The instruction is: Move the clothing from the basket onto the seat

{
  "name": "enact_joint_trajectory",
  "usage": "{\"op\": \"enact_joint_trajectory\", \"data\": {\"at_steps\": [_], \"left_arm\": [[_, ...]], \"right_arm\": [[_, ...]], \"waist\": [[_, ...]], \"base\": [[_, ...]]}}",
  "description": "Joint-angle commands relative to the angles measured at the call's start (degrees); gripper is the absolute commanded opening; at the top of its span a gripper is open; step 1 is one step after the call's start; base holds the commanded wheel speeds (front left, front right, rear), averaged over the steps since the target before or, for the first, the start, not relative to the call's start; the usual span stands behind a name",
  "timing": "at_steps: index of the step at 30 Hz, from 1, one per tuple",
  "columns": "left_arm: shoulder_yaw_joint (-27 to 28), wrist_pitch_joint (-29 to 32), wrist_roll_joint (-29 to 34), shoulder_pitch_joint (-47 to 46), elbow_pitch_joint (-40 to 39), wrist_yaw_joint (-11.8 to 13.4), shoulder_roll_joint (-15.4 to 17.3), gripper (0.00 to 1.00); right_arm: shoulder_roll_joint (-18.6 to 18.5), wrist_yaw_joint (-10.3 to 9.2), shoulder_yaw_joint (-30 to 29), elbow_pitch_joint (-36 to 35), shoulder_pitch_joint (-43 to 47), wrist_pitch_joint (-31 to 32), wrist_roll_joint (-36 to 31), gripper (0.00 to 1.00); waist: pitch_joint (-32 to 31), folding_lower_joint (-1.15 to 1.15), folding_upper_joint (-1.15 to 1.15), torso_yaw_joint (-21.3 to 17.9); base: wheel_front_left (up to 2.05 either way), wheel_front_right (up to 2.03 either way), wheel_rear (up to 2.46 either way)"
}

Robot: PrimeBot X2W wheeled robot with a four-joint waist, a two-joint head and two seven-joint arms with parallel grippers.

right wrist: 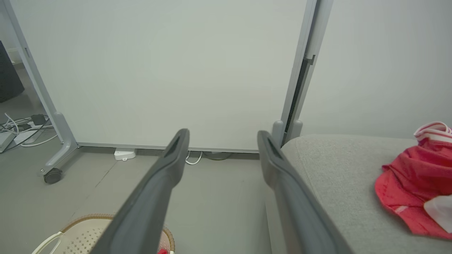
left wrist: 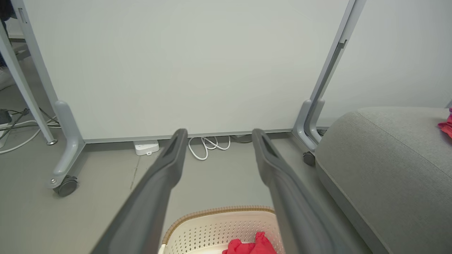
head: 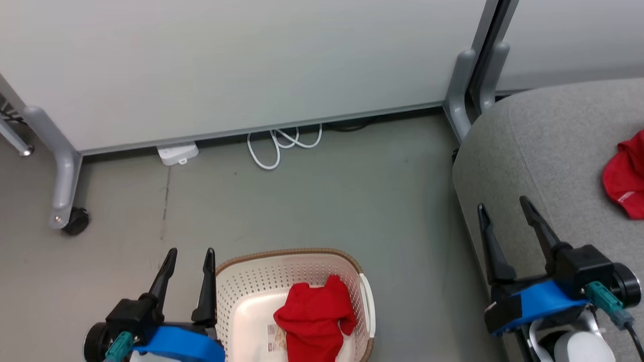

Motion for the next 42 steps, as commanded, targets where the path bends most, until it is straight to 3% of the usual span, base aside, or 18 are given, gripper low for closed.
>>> {"op": "enact_joint_trajectory", "data": {"at_steps": [1,12,20,22,29,42], "left_arm": [[-0.1,-0.2,0.2,-0.9,0.1,-0.1,0.1,1.0],[-1.3,-0.2,2.3,-11.9,8.2,-0.3,0.4,1.0],[-3.1,-0.2,5.1,-20.8,20.9,-1.2,3.2,1.0],[-3.1,-0.2,5.6,-24.4,27.5,-1.2,4.5,1.0],[-4.6,0.1,7.8,-29.6,36.0,-0.3,7.8,1.0],[-4.8,1.6,8.7,-36.2,43.8,2.6,12.6,1.0]], "right_arm": [[0.2,-0.06,0.1,-0.4,-0.8,-0.2,-0.1,1.0],[0.2,-0.06,2.4,-5.1,-11.1,-1.5,1.5,1.0],[0.2,-0.05,4.5,-4.1,-17.0,-4.3,2.7,1.0],[0.2,-0.06,6.3,-2.9,-18.9,-6.0,4.5,1.0],[0.2,-0.05,9.5,-1.0,-21.9,-8.8,7.0,1.0],[0.2,-0.05,13.6,2.6,-24.1,-12.3,11.1,1.0]], "waist": [[3.4,0.0,0.0,-0.6],[22.3,0.0,0.0,-5.3],[32.3,0.0,0.0,-11.3],[35.6,0.0,0.0,-14.4],[40.9,0.0,0.0,-19.1],[46.6,0.0,0.0,-23.5]], "base": [[0.0,0.0,0.0],[0.0,0.0,0.0],[0.0,0.0,0.0],[0.0,0.0,0.0],[0.0,0.0,0.0],[0.0,0.0,0.0]]}}
